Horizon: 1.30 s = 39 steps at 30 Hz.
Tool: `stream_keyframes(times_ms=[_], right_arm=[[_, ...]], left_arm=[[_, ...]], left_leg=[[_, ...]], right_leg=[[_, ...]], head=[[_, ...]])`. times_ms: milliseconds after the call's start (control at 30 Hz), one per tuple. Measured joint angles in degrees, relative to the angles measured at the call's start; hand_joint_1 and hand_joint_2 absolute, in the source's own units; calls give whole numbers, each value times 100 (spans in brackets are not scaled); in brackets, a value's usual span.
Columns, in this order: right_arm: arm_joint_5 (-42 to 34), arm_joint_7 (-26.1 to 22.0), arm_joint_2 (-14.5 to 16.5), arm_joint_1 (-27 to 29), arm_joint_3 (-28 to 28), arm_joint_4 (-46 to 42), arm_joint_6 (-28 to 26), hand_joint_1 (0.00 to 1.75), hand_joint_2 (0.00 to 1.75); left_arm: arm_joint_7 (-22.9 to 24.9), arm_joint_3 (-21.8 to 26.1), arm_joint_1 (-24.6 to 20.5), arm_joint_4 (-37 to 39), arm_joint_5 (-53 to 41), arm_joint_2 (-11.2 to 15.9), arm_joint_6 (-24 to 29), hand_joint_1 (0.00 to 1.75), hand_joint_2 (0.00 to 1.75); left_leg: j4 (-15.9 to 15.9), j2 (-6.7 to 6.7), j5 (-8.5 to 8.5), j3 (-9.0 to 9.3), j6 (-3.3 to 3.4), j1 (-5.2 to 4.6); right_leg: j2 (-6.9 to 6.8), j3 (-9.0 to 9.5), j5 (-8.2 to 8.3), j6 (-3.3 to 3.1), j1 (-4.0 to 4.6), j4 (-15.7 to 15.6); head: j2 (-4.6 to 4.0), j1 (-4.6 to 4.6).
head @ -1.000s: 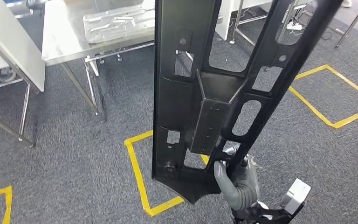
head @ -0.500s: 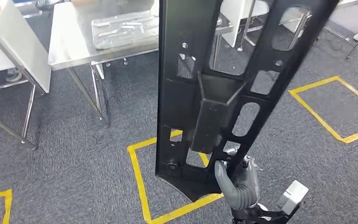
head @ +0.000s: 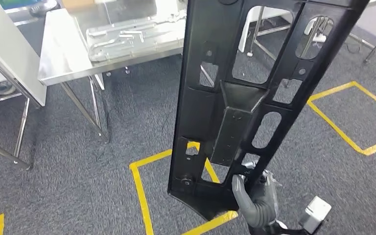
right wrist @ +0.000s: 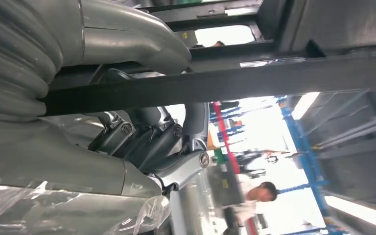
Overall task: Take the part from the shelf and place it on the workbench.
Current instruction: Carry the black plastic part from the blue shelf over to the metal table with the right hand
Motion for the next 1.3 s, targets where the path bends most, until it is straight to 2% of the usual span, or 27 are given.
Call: stream_keyframes(times_ms=[67,133,167,233,267,300,333,367,433,467,500,533,633,667,700,767,800,833,867,900,967,1000,1033,1100,1167,1233,1300], right_arm=[[69,131,-22,-10,-13,-30,-1,175,175],[122,238,-41,-35,-16,-44,-2,175,175],[140,275,-47,-55,-16,-48,-2,175,175],[167,309,-52,-88,-15,-48,-2,175,175],[173,316,-53,-103,-12,-46,4,175,175],[177,324,-53,-127,-6,-41,12,175,175],[176,333,-53,-157,2,-31,24,175,175],[166,344,-53,-193,10,-19,39,175,175],[146,359,-53,-249,24,14,59,175,175],[138,364,-53,-277,29,36,68,175,175],[136,366,-50,-301,37,54,77,175,175],[136,367,-48,-324,46,71,88,175,175],[138,364,-41,-391,60,95,111,175,175],[138,363,-39,-410,61,101,114,175,175],[138,362,-37,-425,62,109,114,175,175],[138,360,-36,-443,66,125,114,175,175],[138,355,-36,-446,68,134,114,175,175],[137,347,-36,-444,70,143,114,175,175],[134,331,-36,-442,71,151,113,175,175],[130,312,-36,-441,71,159,113,175,175],[116,262,-37,-428,70,180,111,175,175],[106,237,-37,-423,69,192,111,175,175],[95,215,-38,-409,69,203,111,175,175],[73,176,-42,-381,68,212,114,175,175],[52,137,-50,-347,59,211,117,175,175],[22,100,-59,-320,48,211,124,175,175],[3,71,-67,-270,40,212,135,175,175]], left_arm=[[-36,-1,10,-3,1,3,-90,0,175],[-54,-4,14,-4,4,3,-130,0,175],[-58,-5,8,-4,15,3,-148,0,175],[-55,-5,3,-4,54,5,-187,0,175],[-49,-5,5,-4,72,6,-205,0,175],[-41,-6,13,-4,89,7,-212,0,175],[-33,-7,21,-4,103,7,-207,0,175],[-30,-8,28,-4,116,7,-197,0,175],[-27,-9,32,-4,138,8,-178,0,175],[-27,-8,27,-4,143,11,-177,0,175],[-27,-8,19,-4,143,17,-177,0,175],[-27,-8,12,-4,140,23,-178,0,175],[-27,-10,2,-4,120,39,-182,0,175],[-27,-10,-3,-5,114,42,-183,0,175],[-27,-11,-8,-6,110,43,-183,0,175],[-27,-11,-7,-6,109,43,-183,0,175],[-30,-10,-2,-6,114,43,-180,0,175],[-33,-10,1,-6,118,44,-174,0,175],[-37,-9,4,-6,122,44,-161,0,175],[-40,-9,7,-6,122,44,-145,0,175],[-42,-8,34,-6,112,46,-107,0,175],[-41,-8,44,-7,104,48,-93,0,175],[-40,-7,50,-10,96,48,-76,0,175],[-33,-7,36,-18,82,45,-32,0,175],[-24,-8,25,-24,67,41,20,0,175],[-7,-9,18,-26,57,38,55,0,175],[18,-9,16,-27,57,38,70,0,175]], left_leg=[[-57,-7,-56,83,48,-7],[-119,-14,-90,230,99,24],[-142,-20,-118,309,125,41],[-157,-31,-207,422,172,52],[-157,-45,-261,478,181,55],[-157,-62,-319,545,183,55],[-158,-81,-381,623,178,57],[-158,-97,-451,718,167,58],[-163,-113,-604,896,127,55],[-167,-117,-676,960,99,47],[-176,-118,-734,985,67,39],[-177,-118,-769,1017,35,30],[-114,-101,-835,1078,-47,34],[65,-90,-869,987,-81,44],[391,-77,-935,790,-122,62],[1219,-64,-1190,227,-190,97],[1521,-60,-1317,-36,-210,111],[1641,-57,-1372,-210,-219,119],[1545,-53,-1288,-292,-217,123],[1256,-49,-1062,-282,-203,122],[561,-34,-386,-204,-140,95],[326,-25,-165,-166,-96,67],[211,-12,-34,-135,-48,36],[114,3,-55,-24,24,11],[30,5,-96,133,85,34],[-16,3,-180,278,155,51],[-22,-8,-289,394,197,55]], right_leg=[[9,45,-22,63,3,1],[7,-11,-42,106,8,244],[7,-160,-97,127,9,532],[5,-655,-324,164,6,1278],[5,-905,-450,177,6,1557],[4,-1089,-522,184,4,1680],[4,-1184,-500,185,4,1617],[4,-1191,-343,180,3,1369],[3,-1069,258,150,7,651],[2,-1014,484,127,13,384],[2,-987,635,105,20,246],[4,-983,666,77,25,216],[4,-882,573,-20,4,180],[0,-827,538,-51,-5,172],[-1,-777,499,-72,-11,165],[3,-681,397,-93,-11,162],[7,-611,332,-91,-12,162],[11,-528,265,-85,-13,162],[12,-422,189,-77,-13,161],[11,-308,109,-68,-14,159],[16,-103,-39,-39,-12,142],[27,-39,-98,-9,-11,129],[40,13,-149,26,-10,98],[60,100,-176,93,4,90],[53,73,-165,136,15,308],[42,-261,-302,164,16,886],[40,-793,-580,191,18,1568]], head=[[0,0],[0,8],[0,14],[0,20],[0,20],[0,21],[0,20],[0,20],[0,19],[0,21],[0,22],[0,25],[0,26],[0,24],[0,22],[0,21],[0,21],[0,22],[0,21],[0,21],[0,20],[0,19],[0,18],[0,18],[0,22],[0,27],[0,27]])
